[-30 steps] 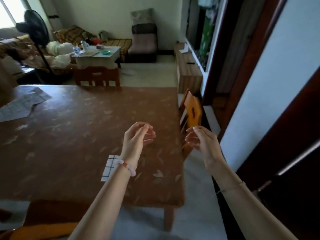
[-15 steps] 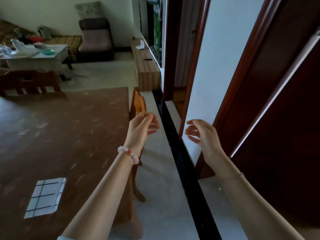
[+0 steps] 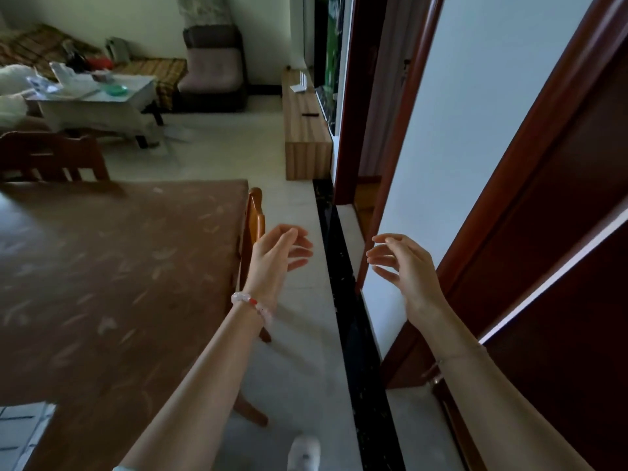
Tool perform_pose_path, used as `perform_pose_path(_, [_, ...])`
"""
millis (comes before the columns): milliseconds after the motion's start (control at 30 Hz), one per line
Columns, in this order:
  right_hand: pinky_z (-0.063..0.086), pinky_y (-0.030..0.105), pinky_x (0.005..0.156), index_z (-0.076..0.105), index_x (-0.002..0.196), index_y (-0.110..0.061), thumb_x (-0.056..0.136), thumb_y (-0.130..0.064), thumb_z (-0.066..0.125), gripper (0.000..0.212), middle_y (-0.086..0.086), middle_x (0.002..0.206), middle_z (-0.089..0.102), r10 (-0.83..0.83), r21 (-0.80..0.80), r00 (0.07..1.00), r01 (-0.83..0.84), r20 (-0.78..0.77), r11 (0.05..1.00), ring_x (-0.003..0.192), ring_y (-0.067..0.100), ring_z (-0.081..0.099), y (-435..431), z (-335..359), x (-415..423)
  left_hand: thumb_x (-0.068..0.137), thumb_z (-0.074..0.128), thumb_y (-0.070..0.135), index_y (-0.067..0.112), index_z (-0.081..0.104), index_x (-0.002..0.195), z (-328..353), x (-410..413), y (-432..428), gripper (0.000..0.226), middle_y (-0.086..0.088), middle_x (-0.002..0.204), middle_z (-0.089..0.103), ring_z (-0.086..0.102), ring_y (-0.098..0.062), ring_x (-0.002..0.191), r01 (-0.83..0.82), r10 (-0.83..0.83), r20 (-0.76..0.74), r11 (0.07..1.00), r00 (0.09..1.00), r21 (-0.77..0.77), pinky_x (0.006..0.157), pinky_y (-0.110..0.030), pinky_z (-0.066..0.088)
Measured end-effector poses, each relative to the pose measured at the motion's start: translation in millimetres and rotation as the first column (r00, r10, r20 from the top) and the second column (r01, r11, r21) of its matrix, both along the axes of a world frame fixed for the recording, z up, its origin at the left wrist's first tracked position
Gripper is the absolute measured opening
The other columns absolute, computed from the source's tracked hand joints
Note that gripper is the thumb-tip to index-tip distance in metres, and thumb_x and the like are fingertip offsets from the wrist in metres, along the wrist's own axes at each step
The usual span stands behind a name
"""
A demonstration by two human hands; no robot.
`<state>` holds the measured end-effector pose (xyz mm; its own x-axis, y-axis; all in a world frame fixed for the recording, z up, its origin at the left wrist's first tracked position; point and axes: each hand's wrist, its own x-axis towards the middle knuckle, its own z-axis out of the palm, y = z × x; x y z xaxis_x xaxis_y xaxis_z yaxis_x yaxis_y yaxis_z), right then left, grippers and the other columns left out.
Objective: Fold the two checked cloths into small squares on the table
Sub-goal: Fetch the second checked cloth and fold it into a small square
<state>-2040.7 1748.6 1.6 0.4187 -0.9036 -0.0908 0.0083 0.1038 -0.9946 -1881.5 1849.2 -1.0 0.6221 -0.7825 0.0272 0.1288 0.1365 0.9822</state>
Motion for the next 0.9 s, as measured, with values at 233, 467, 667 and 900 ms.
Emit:
perform_pose_path(233, [0.051, 0.031, 0.081, 0.065, 0.087, -0.015, 0.097, -0.015, 0.04, 0.027, 0.005, 0.084, 0.068, 0.032, -0.007, 0.999, -0.032, -0.012, 0.999, 0.085, 0.018, 0.065, -100, -14, 65, 0.096, 0.043, 0.013, 0.008, 0.058, 0.085, -15, 65, -97, 0.019, -0.004, 0.078, 0.063, 0.063, -0.013, 0.071, -0.019, 0.019, 0.015, 1.0, 1.0, 0.005, 0.067, -0.021, 0.052])
perform_pose_path(467, [0.05, 0.034, 0.081, 0.065, 0.088, -0.017, 0.096, -0.013, 0.043, 0.024, 0.004, 0.08, 0.067, 0.098, 0.038, 0.992, -0.096, -0.073, 0.995, 0.079, 0.017, 0.063, -205, -21, 164, 0.096, 0.042, 0.011, 0.008, 0.058, 0.082, -23, 151, -190, 0.021, -0.004, 0.075, 0.063, 0.062, -0.014, 0.07, -0.086, 0.082, 0.084, 0.995, 0.993, 0.054, 0.067, -0.022, 0.05])
perform_pose_path(667, [0.049, 0.032, 0.08, 0.062, 0.095, -0.013, 0.096, -0.012, 0.042, 0.019, 0.004, 0.081, 0.065, 0.177, 0.072, 0.982, -0.172, -0.063, 0.982, 0.076, 0.014, 0.061, -268, -19, 236, 0.095, 0.043, 0.009, 0.006, 0.059, 0.085, -20, 214, -242, 0.019, -0.006, 0.076, 0.062, 0.061, -0.018, 0.071, -0.159, 0.155, 0.071, 0.986, 0.985, 0.055, 0.068, -0.027, 0.049])
perform_pose_path(900, [0.05, 0.033, 0.081, 0.063, 0.093, -0.016, 0.094, -0.013, 0.044, 0.019, 0.002, 0.079, 0.066, 0.253, 0.076, 0.966, -0.25, -0.043, 0.965, 0.076, 0.013, 0.063, -349, -30, 320, 0.094, 0.045, 0.007, 0.008, 0.058, 0.084, -28, 281, -307, 0.016, -0.005, 0.073, 0.062, 0.062, -0.012, 0.065, -0.232, 0.231, 0.026, 0.971, 0.973, 0.056, 0.064, -0.024, 0.049])
